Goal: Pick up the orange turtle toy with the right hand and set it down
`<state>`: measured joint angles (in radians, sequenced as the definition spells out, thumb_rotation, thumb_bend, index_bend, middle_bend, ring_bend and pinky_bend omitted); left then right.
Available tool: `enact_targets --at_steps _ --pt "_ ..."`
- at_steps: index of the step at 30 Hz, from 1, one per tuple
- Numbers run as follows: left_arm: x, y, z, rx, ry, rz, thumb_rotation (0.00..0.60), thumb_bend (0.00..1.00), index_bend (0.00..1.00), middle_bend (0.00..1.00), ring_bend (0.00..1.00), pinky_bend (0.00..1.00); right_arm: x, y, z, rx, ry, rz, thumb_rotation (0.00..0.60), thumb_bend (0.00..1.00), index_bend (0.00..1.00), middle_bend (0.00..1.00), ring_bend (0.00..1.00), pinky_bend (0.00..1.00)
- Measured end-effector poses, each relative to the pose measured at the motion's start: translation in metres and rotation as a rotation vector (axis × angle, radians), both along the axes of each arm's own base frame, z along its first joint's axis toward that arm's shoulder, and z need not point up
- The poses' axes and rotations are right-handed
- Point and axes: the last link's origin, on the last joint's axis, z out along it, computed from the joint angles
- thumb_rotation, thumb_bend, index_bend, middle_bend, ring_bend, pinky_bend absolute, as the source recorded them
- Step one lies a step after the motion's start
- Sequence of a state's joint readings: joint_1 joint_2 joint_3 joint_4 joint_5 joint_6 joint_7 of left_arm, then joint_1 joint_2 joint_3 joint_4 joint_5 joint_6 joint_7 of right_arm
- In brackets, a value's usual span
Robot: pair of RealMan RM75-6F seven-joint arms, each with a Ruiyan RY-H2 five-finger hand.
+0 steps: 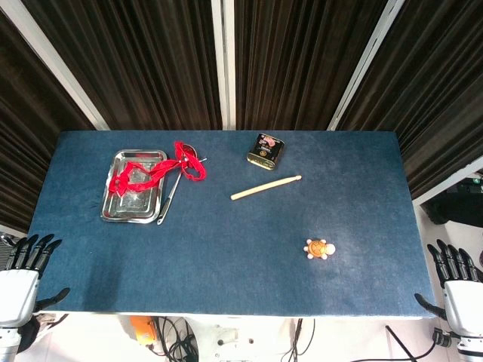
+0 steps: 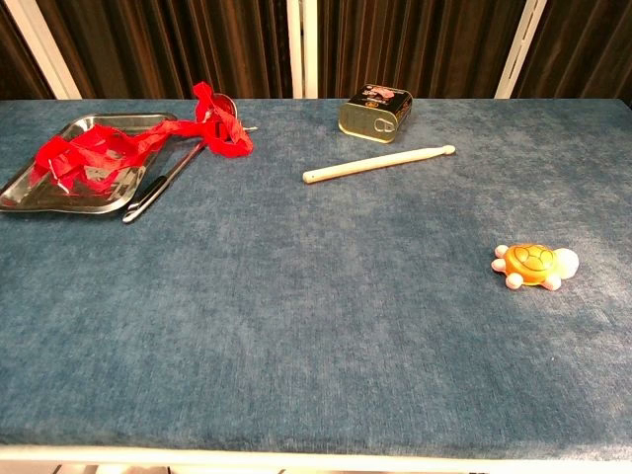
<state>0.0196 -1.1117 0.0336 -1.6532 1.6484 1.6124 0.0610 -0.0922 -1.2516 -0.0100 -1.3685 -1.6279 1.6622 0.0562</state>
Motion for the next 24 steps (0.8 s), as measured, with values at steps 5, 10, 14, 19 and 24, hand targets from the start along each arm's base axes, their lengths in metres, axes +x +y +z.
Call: enact_targets --at_steps 5,10,14,19,24 --pt "0.0 0.0 0.0 0.001 -0.001 0.001 0.6 0.08 0.15 0.09 0.0 0.0 -0.001 -0.001 -0.001 0.003 0.0 -0.003 0.6 0.0 0.0 0.0 0.0 0.0" --pt "-0.001 -0.001 0.001 0.003 0.001 0.003 0.6 0.08 0.15 0.09 0.0 0.0 0.0 -0.005 -0.004 0.024 0.01 -0.003 0.6 0.0 0.0 0.0 0.0 0.0" --pt "-0.002 0.0 0.002 0.006 0.0 0.006 0.6 0.08 0.15 0.09 0.0 0.0 0.002 -0.012 -0.01 0.065 0.042 -0.006 0.6 0.01 0.0 0.01 0.0 0.0" --pt "-0.003 0.002 0.001 -0.001 -0.008 0.005 0.6 0.08 0.15 0.09 0.0 0.0 0.017 -0.033 -0.02 0.134 0.105 0.027 0.6 0.11 0.0 0.04 0.0 0.0" --pt "-0.003 0.005 0.002 -0.003 -0.011 -0.001 0.6 0.08 0.15 0.09 0.0 0.0 0.048 -0.067 -0.038 0.224 0.149 0.129 0.6 0.24 0.0 0.07 0.0 0.0"
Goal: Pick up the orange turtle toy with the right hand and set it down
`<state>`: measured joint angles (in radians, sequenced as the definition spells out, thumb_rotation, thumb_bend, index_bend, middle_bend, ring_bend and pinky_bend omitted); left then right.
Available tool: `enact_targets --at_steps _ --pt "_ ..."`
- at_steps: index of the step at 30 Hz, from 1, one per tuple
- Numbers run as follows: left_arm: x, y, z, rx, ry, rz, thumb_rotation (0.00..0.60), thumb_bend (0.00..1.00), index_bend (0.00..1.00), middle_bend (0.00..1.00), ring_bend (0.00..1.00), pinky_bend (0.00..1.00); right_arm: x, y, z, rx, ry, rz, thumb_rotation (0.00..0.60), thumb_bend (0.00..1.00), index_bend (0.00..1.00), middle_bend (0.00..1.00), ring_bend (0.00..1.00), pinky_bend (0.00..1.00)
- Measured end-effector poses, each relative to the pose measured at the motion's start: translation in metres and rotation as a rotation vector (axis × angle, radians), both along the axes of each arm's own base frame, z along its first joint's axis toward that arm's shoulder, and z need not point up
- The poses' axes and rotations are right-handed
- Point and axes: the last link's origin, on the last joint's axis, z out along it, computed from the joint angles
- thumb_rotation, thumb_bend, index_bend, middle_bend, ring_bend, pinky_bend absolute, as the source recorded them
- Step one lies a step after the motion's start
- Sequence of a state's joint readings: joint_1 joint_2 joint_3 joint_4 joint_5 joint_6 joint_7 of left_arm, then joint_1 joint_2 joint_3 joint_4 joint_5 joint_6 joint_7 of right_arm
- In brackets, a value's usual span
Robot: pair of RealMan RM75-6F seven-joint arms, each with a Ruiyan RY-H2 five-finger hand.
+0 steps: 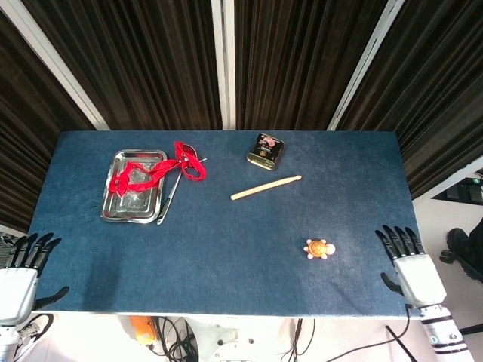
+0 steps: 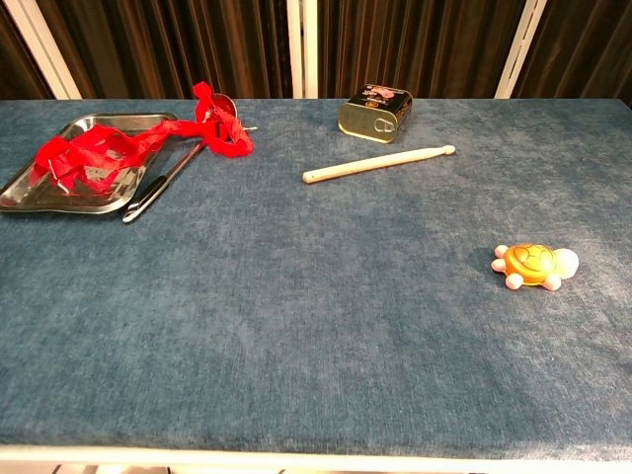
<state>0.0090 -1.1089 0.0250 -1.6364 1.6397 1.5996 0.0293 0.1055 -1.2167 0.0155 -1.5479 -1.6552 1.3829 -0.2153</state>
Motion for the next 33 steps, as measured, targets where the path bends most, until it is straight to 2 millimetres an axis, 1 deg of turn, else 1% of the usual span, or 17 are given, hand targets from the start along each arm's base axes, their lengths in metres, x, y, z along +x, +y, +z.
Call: enact_targets --at_steps 4,8,12,17,21,24,29,31,33 --pt "0.0 0.001 -0.001 -0.007 0.001 -0.003 0.6 0.08 0.15 0.09 0.0 0.0 0.018 -0.02 -0.018 0.067 0.044 0.029 0.6 0.23 0.0 0.06 0.0 0.0" --pt "-0.001 0.001 0.0 -0.007 0.0 0.003 0.6 0.08 0.15 0.09 0.0 0.0 0.035 -0.039 -0.042 0.126 0.097 0.043 0.6 0.23 0.0 0.06 0.0 0.0" --pt "-0.006 -0.001 0.002 -0.003 -0.002 0.017 0.6 0.08 0.15 0.09 0.0 0.0 0.05 -0.051 -0.067 0.169 0.117 0.041 0.6 0.23 0.0 0.07 0.0 0.0" --pt "-0.009 0.0 0.002 -0.004 -0.006 0.024 0.6 0.08 0.15 0.09 0.0 0.0 0.062 -0.06 -0.087 0.198 0.121 0.034 0.6 0.24 0.0 0.09 0.0 0.0" --pt "-0.01 0.001 0.001 -0.005 -0.009 0.027 0.6 0.08 0.15 0.09 0.0 0.0 0.066 -0.064 -0.096 0.207 0.115 0.032 0.6 0.24 0.01 0.14 0.0 0.0" --pt "-0.012 0.001 0.002 -0.005 -0.01 0.032 0.6 0.08 0.15 0.09 0.0 0.0 0.067 -0.066 -0.101 0.211 0.112 0.034 0.6 0.24 0.06 0.18 0.0 0.0" --pt "-0.015 0.0 0.002 -0.006 -0.012 0.038 0.6 0.08 0.15 0.09 0.0 0.0 0.066 -0.068 -0.11 0.226 0.112 0.031 0.6 0.25 0.1 0.2 0.0 0.0" --pt "-0.016 0.001 0.003 -0.007 -0.013 0.038 0.6 0.08 0.15 0.09 0.0 0.0 0.066 -0.068 -0.112 0.231 0.11 0.034 0.6 0.26 0.13 0.21 0.0 0.0" --pt "-0.016 0.001 0.003 -0.006 -0.014 0.039 0.6 0.08 0.15 0.09 0.0 0.0 0.067 -0.068 -0.114 0.228 0.107 0.041 0.6 0.27 0.18 0.24 0.0 0.0"
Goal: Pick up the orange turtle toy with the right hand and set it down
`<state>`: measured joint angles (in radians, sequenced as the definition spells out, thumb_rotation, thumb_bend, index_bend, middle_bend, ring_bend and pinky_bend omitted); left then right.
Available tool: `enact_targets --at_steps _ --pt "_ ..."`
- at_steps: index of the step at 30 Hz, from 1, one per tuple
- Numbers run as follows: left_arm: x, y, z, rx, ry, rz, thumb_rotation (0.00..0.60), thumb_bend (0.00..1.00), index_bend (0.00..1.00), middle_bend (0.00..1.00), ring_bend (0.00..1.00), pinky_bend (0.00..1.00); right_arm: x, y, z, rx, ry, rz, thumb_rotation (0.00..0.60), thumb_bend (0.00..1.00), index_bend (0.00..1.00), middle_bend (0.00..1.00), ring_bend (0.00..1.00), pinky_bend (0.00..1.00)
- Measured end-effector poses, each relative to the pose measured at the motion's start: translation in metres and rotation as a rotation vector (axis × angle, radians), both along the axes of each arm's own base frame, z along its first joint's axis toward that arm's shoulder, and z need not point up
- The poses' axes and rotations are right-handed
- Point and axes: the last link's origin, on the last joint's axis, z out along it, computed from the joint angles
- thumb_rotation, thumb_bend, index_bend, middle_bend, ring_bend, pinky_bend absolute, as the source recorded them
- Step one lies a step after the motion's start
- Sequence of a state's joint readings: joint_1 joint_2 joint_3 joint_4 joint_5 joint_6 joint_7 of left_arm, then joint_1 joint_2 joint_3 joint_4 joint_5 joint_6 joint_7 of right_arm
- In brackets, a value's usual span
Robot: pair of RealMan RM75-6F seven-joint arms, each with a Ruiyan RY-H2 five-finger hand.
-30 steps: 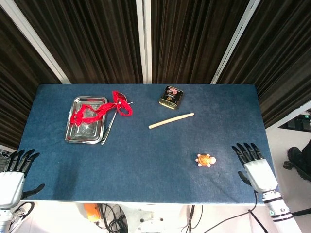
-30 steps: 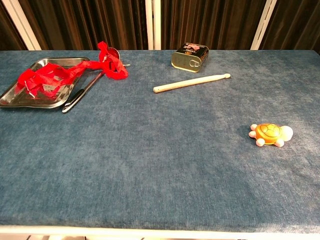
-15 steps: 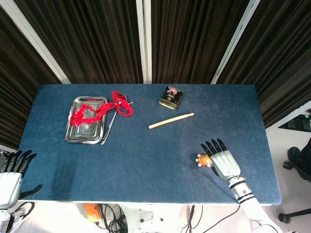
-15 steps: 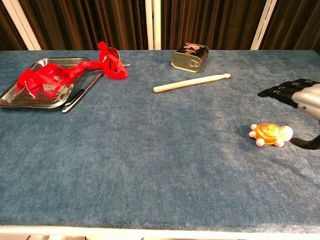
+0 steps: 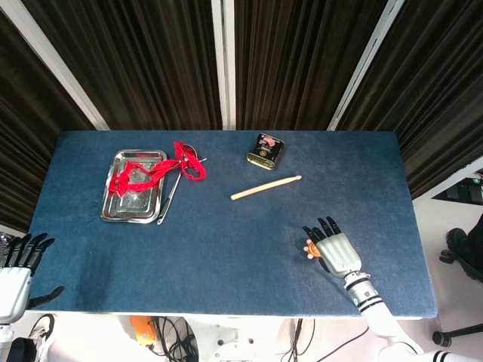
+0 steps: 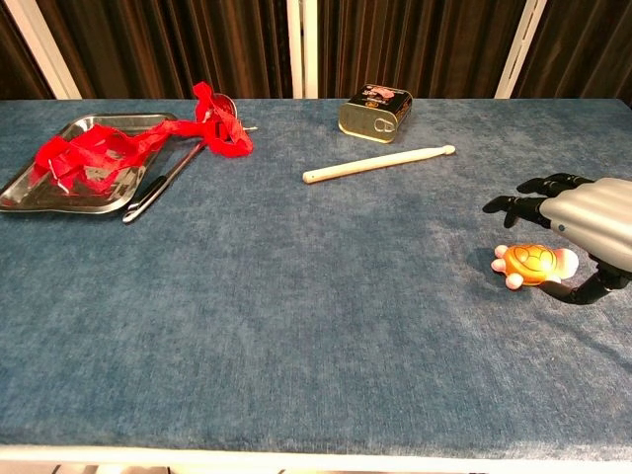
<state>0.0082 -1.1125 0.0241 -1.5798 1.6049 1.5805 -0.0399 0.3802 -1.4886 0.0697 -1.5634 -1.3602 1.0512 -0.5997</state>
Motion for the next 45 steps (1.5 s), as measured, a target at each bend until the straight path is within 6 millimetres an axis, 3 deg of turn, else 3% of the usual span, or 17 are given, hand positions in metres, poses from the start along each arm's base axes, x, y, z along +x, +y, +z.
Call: enact_targets --at_steps 4,11,15,21,23,26,28,30,37,40,42,45 --pt "-0.001 0.0 0.0 0.0 -0.001 0.002 0.6 0.08 0.15 0.09 0.0 0.0 0.0 0.0 -0.003 -0.011 -0.001 0.018 0.6 0.28 0.39 0.43 0.05 0.0" --pt "-0.002 -0.001 0.0 -0.002 -0.003 0.004 0.6 0.08 0.15 0.09 0.0 0.0 -0.001 0.001 -0.01 -0.039 0.0 0.068 0.6 0.35 0.84 0.75 0.27 0.0" --pt "-0.002 -0.001 0.0 -0.004 -0.001 0.004 0.6 0.08 0.15 0.09 0.0 0.0 -0.002 0.002 -0.014 -0.063 -0.012 0.094 0.6 0.42 1.0 0.89 0.37 0.0" --pt "-0.002 -0.001 -0.001 -0.006 0.001 0.005 0.6 0.08 0.15 0.09 0.0 0.0 -0.006 0.003 -0.016 -0.091 -0.027 0.104 0.6 0.37 0.98 0.89 0.38 0.0" --pt "-0.002 -0.001 -0.001 -0.006 0.001 0.005 0.6 0.08 0.15 0.09 0.0 0.0 -0.008 0.003 -0.015 -0.088 -0.04 0.093 0.6 0.22 0.79 0.73 0.32 0.0" --pt "-0.002 0.0 -0.001 -0.007 0.002 0.005 0.6 0.08 0.15 0.09 0.0 0.0 -0.011 0.003 -0.011 -0.09 -0.034 0.083 0.6 0.1 0.33 0.37 0.1 0.0" --pt "-0.001 0.0 -0.002 -0.008 0.003 0.004 0.6 0.08 0.15 0.09 0.0 0.0 -0.011 0.003 -0.009 -0.098 -0.037 0.085 0.6 0.09 0.2 0.26 0.02 0.0" --pt "-0.001 0.0 -0.002 -0.008 0.003 0.003 0.6 0.08 0.15 0.09 0.0 0.0 -0.011 0.003 -0.004 -0.109 -0.047 0.088 0.6 0.09 0.13 0.2 0.0 0.0" --pt "0.001 0.001 -0.002 -0.008 0.006 0.0 0.6 0.08 0.15 0.09 0.0 0.0 -0.015 0.005 0.002 -0.116 -0.046 0.084 0.6 0.09 0.1 0.2 0.0 0.0" --pt "0.001 0.001 -0.002 -0.008 0.006 0.0 0.6 0.08 0.15 0.09 0.0 0.0 -0.015 0.006 0.001 -0.113 -0.042 0.086 0.6 0.11 0.13 0.25 0.0 0.0" --pt "0.001 0.001 -0.002 -0.008 0.006 0.0 0.6 0.08 0.15 0.09 0.0 0.0 -0.015 0.006 0.001 -0.113 -0.042 0.09 0.6 0.13 0.21 0.3 0.0 0.0" --pt "0.002 0.001 -0.001 -0.007 0.006 -0.001 0.6 0.08 0.15 0.09 0.0 0.0 -0.014 0.006 0.0 -0.118 -0.043 0.095 0.6 0.21 0.45 0.46 0.1 0.0"
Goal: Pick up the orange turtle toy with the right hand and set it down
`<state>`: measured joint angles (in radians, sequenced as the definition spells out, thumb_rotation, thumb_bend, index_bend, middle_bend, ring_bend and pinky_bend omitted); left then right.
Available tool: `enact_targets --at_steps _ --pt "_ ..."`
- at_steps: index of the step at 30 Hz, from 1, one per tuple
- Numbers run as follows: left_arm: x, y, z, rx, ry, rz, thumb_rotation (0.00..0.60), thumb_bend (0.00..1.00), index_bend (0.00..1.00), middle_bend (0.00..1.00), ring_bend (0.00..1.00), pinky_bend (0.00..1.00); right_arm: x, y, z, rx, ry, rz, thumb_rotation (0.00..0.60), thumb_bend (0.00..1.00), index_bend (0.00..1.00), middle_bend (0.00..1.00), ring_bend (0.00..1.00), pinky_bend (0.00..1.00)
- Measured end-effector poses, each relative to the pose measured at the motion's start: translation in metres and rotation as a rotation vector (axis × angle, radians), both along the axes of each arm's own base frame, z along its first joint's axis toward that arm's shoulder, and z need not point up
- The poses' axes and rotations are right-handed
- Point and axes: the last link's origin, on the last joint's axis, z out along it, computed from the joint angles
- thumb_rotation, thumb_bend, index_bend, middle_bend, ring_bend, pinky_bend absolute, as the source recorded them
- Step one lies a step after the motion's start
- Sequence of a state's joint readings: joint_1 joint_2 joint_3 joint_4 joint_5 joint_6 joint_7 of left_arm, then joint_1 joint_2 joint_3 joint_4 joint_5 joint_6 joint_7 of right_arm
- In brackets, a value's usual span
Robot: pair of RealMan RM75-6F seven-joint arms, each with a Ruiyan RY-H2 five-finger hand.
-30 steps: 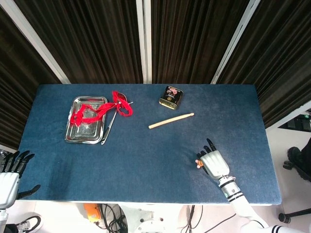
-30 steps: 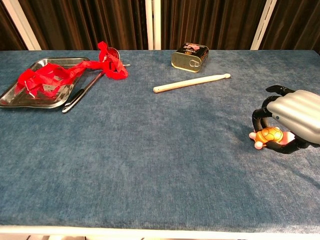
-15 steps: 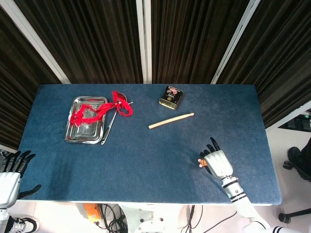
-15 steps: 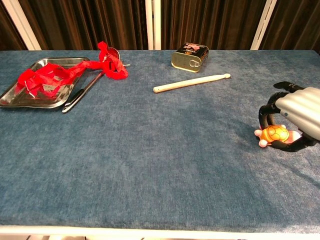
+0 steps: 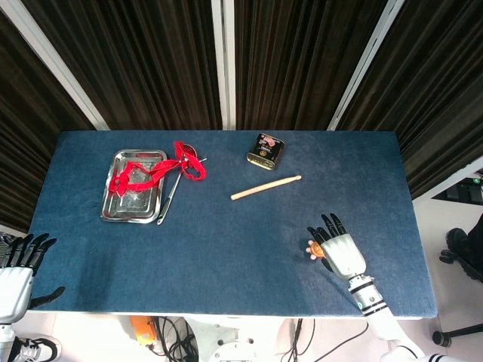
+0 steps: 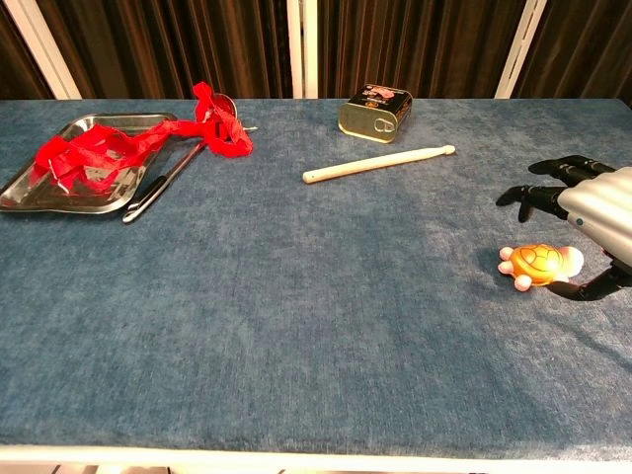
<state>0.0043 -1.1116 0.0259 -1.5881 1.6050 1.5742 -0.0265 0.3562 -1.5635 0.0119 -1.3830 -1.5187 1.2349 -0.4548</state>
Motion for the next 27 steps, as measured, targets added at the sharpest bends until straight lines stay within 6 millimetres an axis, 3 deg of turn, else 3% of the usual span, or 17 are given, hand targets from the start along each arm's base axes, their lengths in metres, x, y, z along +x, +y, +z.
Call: enact_targets --at_steps 3,8,11,21,22,27 --pt "0.0 0.0 0.0 -0.002 0.001 0.0 0.6 0.08 0.15 0.09 0.0 0.0 0.0 -0.001 -0.002 -0.007 0.009 0.002 0.6 0.29 0.66 0.66 0.22 0.0" --pt "-0.001 0.0 0.0 -0.004 -0.001 0.004 0.6 0.08 0.15 0.09 0.0 0.0 -0.002 0.0 -0.009 -0.003 0.052 0.005 0.6 0.38 0.94 0.86 0.36 0.0" --pt "-0.002 0.0 0.0 -0.003 -0.002 0.006 0.6 0.08 0.15 0.09 0.0 0.0 -0.002 0.0 -0.013 -0.004 0.068 0.01 0.6 0.41 1.0 0.92 0.39 0.0" --pt "-0.002 0.0 0.0 -0.003 -0.004 0.006 0.6 0.08 0.15 0.09 0.0 0.0 0.0 0.0 -0.01 -0.031 0.027 0.022 0.6 0.38 0.98 0.92 0.39 0.0" --pt "-0.002 0.0 0.0 -0.003 -0.004 0.006 0.6 0.08 0.15 0.09 0.0 0.0 0.0 0.0 -0.01 -0.029 0.021 0.021 0.6 0.34 0.92 0.9 0.39 0.0" --pt "-0.002 0.0 0.0 -0.002 -0.002 0.004 0.6 0.08 0.15 0.09 0.0 0.0 -0.002 0.001 -0.006 -0.01 -0.019 0.011 0.6 0.17 0.45 0.63 0.26 0.0"
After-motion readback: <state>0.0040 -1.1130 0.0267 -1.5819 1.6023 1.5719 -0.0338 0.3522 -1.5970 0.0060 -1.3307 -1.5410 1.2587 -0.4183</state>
